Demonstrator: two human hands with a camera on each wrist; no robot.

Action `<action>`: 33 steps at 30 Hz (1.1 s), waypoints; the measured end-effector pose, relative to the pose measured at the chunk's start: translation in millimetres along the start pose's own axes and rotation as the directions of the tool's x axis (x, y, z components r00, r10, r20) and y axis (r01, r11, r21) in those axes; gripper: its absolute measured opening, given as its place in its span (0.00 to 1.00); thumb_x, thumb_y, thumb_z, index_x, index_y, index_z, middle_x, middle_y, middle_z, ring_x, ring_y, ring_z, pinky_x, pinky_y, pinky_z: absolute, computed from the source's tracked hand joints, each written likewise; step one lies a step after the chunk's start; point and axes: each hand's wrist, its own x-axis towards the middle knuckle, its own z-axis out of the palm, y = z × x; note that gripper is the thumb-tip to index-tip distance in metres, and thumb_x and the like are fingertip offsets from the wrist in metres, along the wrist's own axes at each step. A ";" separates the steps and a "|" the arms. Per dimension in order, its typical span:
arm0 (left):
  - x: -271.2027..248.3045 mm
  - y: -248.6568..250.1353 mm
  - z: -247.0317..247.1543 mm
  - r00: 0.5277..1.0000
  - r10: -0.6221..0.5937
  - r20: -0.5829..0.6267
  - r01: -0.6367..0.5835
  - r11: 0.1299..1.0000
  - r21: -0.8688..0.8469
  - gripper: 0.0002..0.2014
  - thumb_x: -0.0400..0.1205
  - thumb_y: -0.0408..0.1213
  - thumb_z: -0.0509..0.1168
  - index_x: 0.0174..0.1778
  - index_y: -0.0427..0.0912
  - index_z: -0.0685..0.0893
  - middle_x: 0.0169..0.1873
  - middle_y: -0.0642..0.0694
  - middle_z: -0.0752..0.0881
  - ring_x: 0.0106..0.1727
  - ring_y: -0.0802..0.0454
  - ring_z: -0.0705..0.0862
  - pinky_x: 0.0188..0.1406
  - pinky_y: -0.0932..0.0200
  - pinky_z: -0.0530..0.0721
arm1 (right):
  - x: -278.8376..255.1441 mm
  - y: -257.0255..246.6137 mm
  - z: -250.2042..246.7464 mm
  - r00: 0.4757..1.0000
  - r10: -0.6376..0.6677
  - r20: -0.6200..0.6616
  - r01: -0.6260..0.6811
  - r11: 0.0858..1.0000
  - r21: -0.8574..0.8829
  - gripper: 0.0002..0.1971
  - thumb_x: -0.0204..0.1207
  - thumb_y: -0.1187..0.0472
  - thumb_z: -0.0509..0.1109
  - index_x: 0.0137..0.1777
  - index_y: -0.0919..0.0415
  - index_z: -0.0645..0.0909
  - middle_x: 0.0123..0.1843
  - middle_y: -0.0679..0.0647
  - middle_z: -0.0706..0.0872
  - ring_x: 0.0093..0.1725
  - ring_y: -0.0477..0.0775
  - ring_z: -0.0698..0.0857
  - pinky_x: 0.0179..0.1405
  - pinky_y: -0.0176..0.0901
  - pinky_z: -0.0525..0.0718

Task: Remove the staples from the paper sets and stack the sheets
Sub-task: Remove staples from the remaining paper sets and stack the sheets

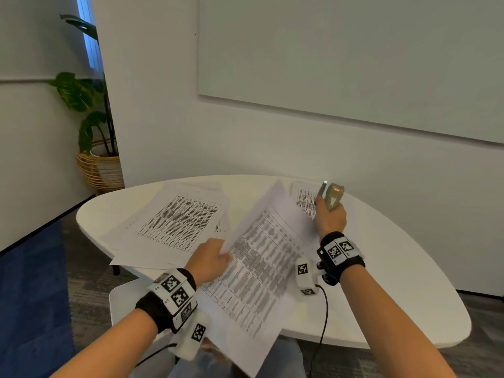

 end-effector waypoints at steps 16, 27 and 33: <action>40.4 51.6 -55.3 0.900 0.182 -0.395 -0.287 0.932 -0.224 0.07 0.83 0.38 0.65 0.53 0.42 0.86 0.34 0.51 0.84 0.32 0.56 0.80 0.30 0.64 0.78 | -25.4 48.6 -4.1 0.802 0.058 0.594 0.341 0.773 -0.536 0.18 0.79 0.44 0.64 0.51 0.59 0.86 0.53 0.55 0.88 0.51 0.52 0.84 0.52 0.41 0.77; 77.5 37.0 -34.9 0.887 -0.012 -0.461 -0.231 0.854 -0.467 0.16 0.87 0.37 0.57 0.68 0.36 0.76 0.60 0.43 0.83 0.61 0.45 0.81 0.60 0.51 0.80 | -25.2 6.1 -15.0 0.639 0.145 0.756 -0.189 0.982 -0.029 0.17 0.81 0.57 0.66 0.68 0.58 0.74 0.59 0.62 0.86 0.50 0.62 0.88 0.28 0.48 0.87; 70.7 -3.0 -28.8 0.993 0.106 -0.058 -0.120 0.918 -0.379 0.09 0.84 0.34 0.63 0.59 0.42 0.80 0.53 0.48 0.87 0.41 0.56 0.88 0.36 0.63 0.85 | 30.2 0.8 -12.5 0.864 0.012 0.503 0.095 0.978 -0.186 0.09 0.86 0.61 0.55 0.60 0.56 0.75 0.37 0.54 0.80 0.28 0.51 0.74 0.13 0.33 0.66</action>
